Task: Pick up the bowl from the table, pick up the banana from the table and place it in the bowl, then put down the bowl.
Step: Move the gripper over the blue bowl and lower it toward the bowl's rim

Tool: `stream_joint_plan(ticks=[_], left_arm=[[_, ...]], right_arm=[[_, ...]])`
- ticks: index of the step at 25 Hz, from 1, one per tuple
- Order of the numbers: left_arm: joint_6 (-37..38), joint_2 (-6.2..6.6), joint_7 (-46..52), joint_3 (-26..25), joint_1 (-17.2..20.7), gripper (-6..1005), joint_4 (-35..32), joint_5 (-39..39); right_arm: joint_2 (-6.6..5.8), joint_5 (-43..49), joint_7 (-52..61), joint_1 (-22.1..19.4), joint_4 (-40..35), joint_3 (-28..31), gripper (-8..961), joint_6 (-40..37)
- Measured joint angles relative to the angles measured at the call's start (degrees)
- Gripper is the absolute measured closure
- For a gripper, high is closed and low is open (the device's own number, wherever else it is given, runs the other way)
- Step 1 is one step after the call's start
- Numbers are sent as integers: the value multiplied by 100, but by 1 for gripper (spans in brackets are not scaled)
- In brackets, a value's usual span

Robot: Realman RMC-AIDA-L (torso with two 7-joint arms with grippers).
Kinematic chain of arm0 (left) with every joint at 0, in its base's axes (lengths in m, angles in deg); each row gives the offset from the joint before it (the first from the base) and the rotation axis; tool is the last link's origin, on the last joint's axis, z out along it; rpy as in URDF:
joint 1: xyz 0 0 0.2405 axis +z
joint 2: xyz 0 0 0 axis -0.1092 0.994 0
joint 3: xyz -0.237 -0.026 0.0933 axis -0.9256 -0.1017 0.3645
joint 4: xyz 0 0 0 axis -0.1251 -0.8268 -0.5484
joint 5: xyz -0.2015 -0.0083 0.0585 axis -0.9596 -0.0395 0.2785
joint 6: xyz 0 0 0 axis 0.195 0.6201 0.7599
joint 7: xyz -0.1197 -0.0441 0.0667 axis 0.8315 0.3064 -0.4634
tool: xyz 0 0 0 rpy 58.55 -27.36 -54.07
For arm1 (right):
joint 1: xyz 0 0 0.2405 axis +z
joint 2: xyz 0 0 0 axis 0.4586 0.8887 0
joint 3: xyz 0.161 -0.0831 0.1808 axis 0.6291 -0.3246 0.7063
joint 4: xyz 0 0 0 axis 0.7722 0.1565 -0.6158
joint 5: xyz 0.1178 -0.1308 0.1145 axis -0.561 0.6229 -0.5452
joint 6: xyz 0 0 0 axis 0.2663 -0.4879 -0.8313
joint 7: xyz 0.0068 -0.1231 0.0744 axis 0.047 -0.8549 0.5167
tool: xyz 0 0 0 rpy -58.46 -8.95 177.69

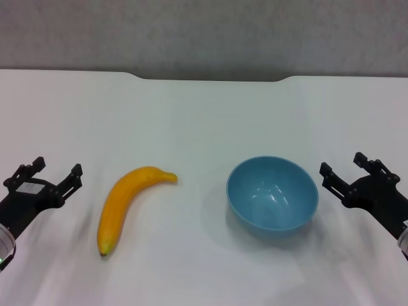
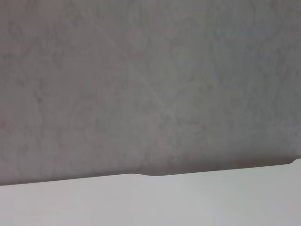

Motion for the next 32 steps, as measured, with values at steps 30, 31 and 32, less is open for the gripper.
stream_joint_plan(ticks=[30, 31, 32], left_arm=[[1570, 87, 2175, 453, 963, 150, 2841, 1591], [1860, 88, 2548, 505, 1048, 150, 3222, 1918], [1994, 89, 2793, 535, 1080, 150, 3407, 2079]], right_arm=[[-441, 972, 2010, 166, 574, 34, 132, -568], [-536, 1131, 2227, 181, 768, 35, 132, -754], [-622, 1326, 2428, 188, 968, 51, 133, -1016]])
